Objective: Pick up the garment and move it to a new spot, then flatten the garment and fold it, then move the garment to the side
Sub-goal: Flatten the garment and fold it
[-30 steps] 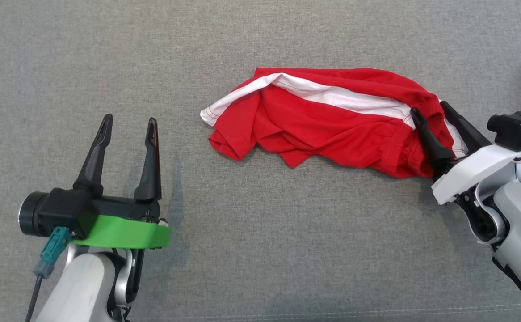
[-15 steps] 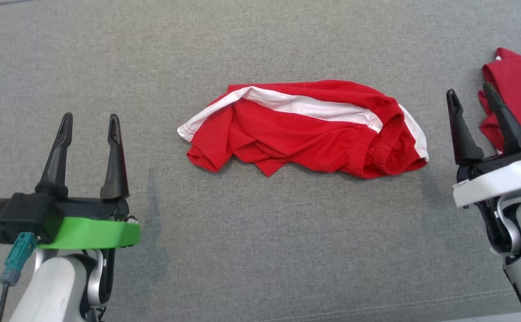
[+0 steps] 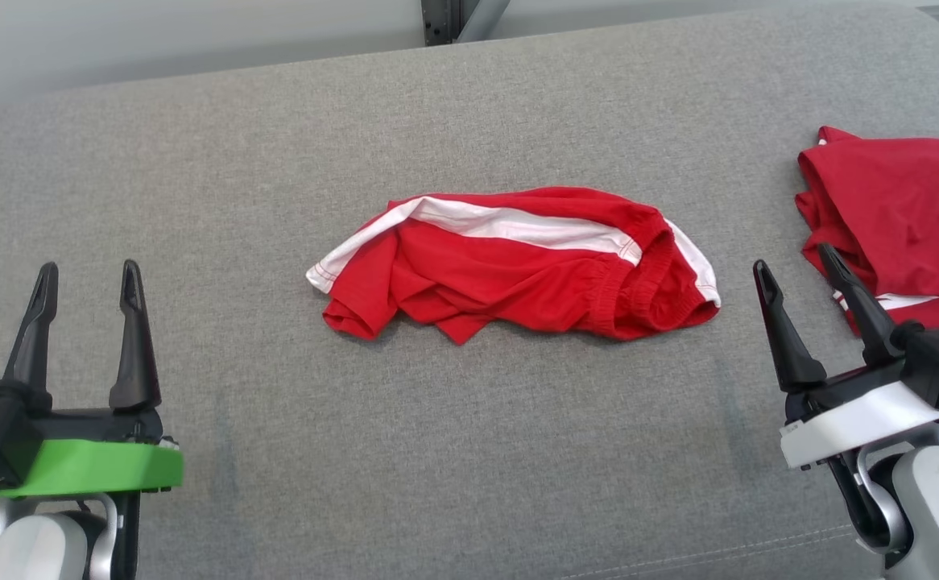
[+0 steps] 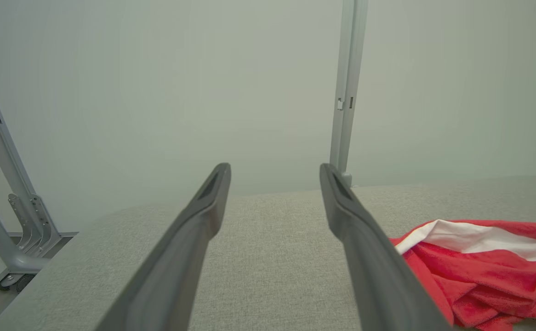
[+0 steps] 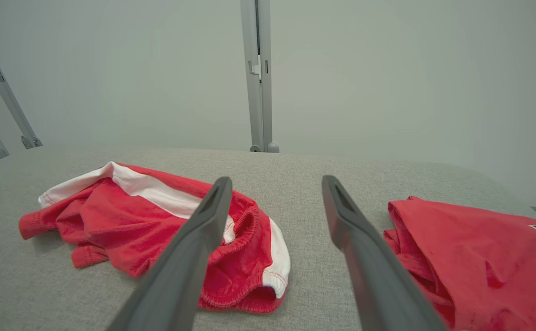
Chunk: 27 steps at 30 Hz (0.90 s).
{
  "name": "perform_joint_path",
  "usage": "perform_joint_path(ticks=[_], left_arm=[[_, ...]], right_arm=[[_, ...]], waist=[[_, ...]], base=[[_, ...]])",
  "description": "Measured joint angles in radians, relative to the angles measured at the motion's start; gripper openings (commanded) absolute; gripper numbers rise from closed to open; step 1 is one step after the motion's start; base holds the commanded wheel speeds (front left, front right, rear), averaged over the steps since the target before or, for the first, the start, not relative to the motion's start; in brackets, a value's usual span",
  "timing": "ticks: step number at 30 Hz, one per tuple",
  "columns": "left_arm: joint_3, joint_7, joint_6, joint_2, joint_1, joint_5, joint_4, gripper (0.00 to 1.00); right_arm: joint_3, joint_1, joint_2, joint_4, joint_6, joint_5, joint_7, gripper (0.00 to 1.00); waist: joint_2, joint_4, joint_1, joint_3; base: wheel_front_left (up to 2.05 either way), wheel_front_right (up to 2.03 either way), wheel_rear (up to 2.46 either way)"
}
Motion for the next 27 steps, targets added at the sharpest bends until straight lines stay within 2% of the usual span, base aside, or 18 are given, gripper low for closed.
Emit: perform_joint_path(ticks=[10, 21, 24, 27], left_arm=[[0.006, 0.000, -0.026, -0.003, 0.075, 0.011, 0.002, 1.00], [-0.027, 0.004, -0.045, -0.017, 0.060, 0.011, 0.012, 1.00], [-0.054, 0.029, -0.068, -0.019, -0.006, 0.013, 0.013, 1.00], [-0.086, 0.069, -0.109, -0.021, -0.091, 0.010, 0.046, 1.00]], right_arm=[[-0.022, 0.053, 0.022, -0.028, 0.000, -0.011, 0.025, 1.00], [-0.034, 0.052, 0.030, -0.049, 0.000, -0.010, 0.030, 1.00], [-0.036, 0.046, 0.032, -0.055, 0.000, -0.008, 0.031, 1.00], [-0.028, 0.029, 0.035, -0.058, 0.000, -0.005, 0.031, 1.00]], waist=[[0.0000, -0.013, 0.0000, -0.052], [0.0000, -0.009, 0.0000, -0.038], [0.0000, -0.010, 0.0000, -0.020], [0.0000, -0.015, 0.0000, 0.004]], base=[[0.00, 0.00, 0.00], [0.00, 0.00, 0.00], [0.00, 0.00, 0.00], [0.00, 0.00, 0.00]])
